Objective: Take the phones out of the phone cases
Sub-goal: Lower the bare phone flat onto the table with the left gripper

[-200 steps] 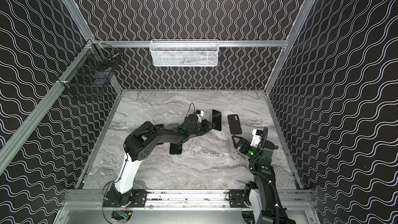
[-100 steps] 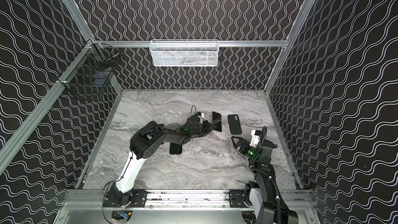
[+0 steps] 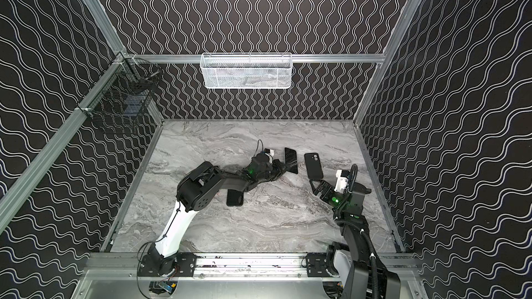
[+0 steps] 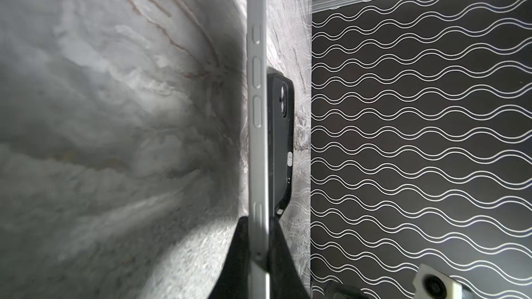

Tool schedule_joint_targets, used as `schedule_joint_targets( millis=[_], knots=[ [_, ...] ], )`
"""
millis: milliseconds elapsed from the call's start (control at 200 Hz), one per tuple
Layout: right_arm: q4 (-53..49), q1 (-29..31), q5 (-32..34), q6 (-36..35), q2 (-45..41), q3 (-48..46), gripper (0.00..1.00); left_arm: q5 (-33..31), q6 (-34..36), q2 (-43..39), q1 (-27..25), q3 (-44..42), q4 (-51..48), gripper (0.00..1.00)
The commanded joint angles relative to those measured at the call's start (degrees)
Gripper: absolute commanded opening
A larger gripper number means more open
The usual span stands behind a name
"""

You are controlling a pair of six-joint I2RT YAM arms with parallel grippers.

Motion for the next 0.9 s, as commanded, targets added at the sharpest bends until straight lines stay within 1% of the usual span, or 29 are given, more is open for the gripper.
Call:
schedule_joint_targets(
  millis=[0,215,385,511,676,811,896],
  knots=[
    [0.61,0.04,-1.13,-1.11,0.22,0.59,0.99,-0.3,-0.67,0.15,-0.45,0.2,4.33,0.0],
    [2.13,0.0,-2.16,-0.49,1.93,0.5,0.99,0.28,-2.38,1.8,-1.68,1.91,5.05,0.0],
    [5.0,-0.05,-5.28,1.76,3.95,1.12,0.99,-0.15,-2.7,2.32,-2.36,2.43,4.49,0.0],
    [2.16,-0.03,-4.33,1.61,5.02,2.93,0.99,-0.85,-2.49,2.17,-2.54,1.75,4.36,0.13],
    [1.61,-0.02,-1.93,2.46,3.07,2.99,0.99,-0.79,-1.32,1.85,-2.54,1.56,2.92,0.29],
    [1.93,-0.06,0.44,3.1,0.02,1.81,0.99,-0.76,-0.67,1.45,-2.54,1.13,1.97,0.35],
    [2.16,-0.09,1.22,2.93,-1.72,1.29,0.99,-0.76,-0.24,1.1,-2.54,0.91,1.52,0.37]
  ],
)
